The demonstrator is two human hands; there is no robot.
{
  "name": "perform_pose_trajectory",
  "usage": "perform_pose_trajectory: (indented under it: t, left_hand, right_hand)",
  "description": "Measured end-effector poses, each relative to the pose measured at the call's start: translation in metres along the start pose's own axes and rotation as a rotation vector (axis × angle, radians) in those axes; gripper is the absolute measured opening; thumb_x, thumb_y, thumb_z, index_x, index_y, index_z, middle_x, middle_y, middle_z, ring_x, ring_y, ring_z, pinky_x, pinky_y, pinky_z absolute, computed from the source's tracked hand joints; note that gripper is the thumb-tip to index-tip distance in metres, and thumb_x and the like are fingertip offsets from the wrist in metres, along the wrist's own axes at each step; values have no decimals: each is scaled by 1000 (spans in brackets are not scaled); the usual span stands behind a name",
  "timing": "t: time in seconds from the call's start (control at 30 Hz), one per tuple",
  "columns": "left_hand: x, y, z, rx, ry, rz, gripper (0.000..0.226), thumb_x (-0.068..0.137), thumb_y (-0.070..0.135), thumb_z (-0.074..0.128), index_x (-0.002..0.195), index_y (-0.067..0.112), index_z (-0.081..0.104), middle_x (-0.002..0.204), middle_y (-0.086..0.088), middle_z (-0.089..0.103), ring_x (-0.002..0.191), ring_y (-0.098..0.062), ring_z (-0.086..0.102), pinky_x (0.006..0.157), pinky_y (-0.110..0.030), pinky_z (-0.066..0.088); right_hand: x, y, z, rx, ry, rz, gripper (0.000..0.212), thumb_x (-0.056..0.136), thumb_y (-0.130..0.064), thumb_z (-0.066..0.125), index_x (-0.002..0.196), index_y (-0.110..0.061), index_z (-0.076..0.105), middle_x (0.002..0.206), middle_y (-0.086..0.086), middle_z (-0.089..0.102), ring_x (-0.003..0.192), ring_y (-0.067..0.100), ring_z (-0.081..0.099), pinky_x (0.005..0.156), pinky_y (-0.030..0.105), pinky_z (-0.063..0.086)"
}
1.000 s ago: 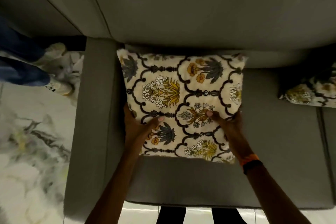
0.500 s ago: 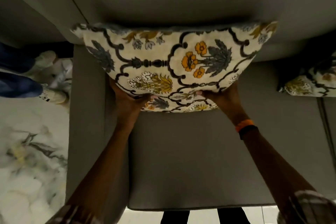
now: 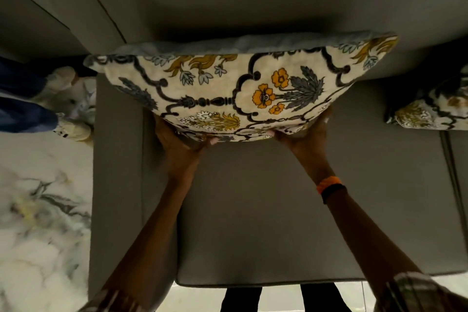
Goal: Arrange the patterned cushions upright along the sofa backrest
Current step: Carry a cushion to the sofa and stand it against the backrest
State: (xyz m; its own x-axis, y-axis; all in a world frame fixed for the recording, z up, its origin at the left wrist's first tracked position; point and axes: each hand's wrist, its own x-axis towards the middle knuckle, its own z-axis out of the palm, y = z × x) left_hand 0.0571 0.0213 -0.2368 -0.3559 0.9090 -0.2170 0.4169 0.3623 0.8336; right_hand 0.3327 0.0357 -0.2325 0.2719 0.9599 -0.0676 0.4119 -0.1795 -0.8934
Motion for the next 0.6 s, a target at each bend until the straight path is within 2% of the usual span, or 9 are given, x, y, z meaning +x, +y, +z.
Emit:
perform_pose_trajectory:
  t: [0.07, 0.13, 0.23, 0.3, 0.37, 0.43, 0.53, 0.6]
  left_hand:
    - [-31, -4, 9, 42, -14, -68, 146, 56, 41, 99, 161, 27, 0, 166, 2, 6, 151, -14, 13, 121, -37, 18]
    - [-62, 0, 23, 97, -69, -88, 143, 58, 35, 99, 162, 24, 1, 167, -1, 6, 151, -18, 14, 116, -36, 23]
    - [-98, 0, 50, 293, -180, -145, 144, 56, 70, 85, 162, 16, 3, 169, -14, 8, 154, -35, 18, 120, -52, 33]
    - [-113, 0, 72, 343, -236, -139, 141, 58, 84, 72, 162, 16, 6, 169, -14, 10, 154, -37, 21, 116, -60, 39]
    - [-129, 6, 97, 378, -303, -101, 129, 67, 79, 71, 161, 14, 10, 167, -15, 13, 153, -37, 22, 116, -59, 39]
    - [-145, 10, 126, 434, -375, 18, 115, 76, 74, 68, 159, 14, 15, 164, -18, 20, 151, -38, 26, 116, -58, 40]
    - [-170, 33, 185, 488, -485, 170, 101, 80, 72, 56, 155, 15, 19, 162, -18, 27, 149, -38, 32, 114, -55, 44]
    - [-179, 60, 227, 427, -535, 175, 102, 83, 63, 68, 158, 10, 23, 163, -16, 24, 151, -33, 29, 117, -51, 42]
  right_hand:
    - [-26, 0, 5, -6, 72, 99, 146, 60, -44, 103, 167, -3, 12, 173, 18, 24, 162, 33, 25, 132, 50, 27]
    - [-46, 2, 9, -35, 67, 206, 145, 63, -32, 104, 170, -14, 8, 177, 13, 13, 164, 31, 15, 133, 53, 22]
    - [-67, 21, 3, -219, -70, 358, 138, 71, -33, 99, 171, -20, 5, 178, 12, 7, 165, 33, 9, 133, 58, 19]
    - [-82, 36, -8, -314, -186, 321, 130, 77, -35, 95, 171, -17, 7, 178, 14, 7, 165, 34, 9, 134, 58, 18]
    - [-92, 52, -29, -390, -274, 258, 121, 81, -37, 91, 170, -17, 12, 177, 15, 12, 164, 36, 13, 132, 58, 20]
    - [-97, 70, -56, -474, -314, 177, 114, 82, -41, 88, 168, -21, 15, 175, 18, 18, 162, 40, 19, 130, 59, 24]
    - [-87, 103, -117, -491, -294, 163, 107, 84, -39, 86, 166, -20, 20, 174, 18, 21, 160, 41, 23, 129, 58, 27]
    - [-66, 123, -168, -378, -196, 215, 104, 85, -30, 88, 166, -15, 25, 174, 15, 20, 160, 37, 25, 129, 55, 31]
